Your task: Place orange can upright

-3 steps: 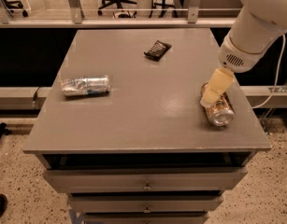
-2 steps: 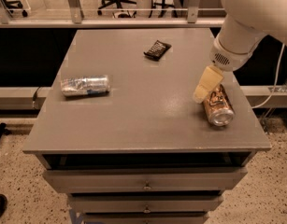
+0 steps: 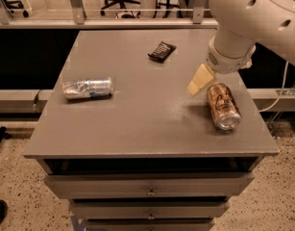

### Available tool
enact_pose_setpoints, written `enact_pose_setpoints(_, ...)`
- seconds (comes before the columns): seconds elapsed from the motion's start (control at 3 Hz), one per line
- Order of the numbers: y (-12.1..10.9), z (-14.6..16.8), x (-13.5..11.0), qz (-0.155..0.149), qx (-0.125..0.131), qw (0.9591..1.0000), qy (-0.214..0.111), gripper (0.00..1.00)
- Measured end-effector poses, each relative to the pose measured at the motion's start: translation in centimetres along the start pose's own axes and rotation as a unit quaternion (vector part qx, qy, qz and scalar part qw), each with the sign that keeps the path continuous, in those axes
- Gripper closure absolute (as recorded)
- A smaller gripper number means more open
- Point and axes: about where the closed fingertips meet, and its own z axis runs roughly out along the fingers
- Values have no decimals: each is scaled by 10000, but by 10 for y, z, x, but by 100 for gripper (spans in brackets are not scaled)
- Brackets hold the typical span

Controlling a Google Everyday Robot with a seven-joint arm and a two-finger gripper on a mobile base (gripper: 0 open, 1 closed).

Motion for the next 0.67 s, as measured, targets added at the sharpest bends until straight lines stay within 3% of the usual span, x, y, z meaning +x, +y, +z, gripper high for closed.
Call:
enact_pose_setpoints(0.33,6,2,5,577,63,9983,42,0)
enact_pose_setpoints(0.67,16,-4,11,952,86,9954,85,0)
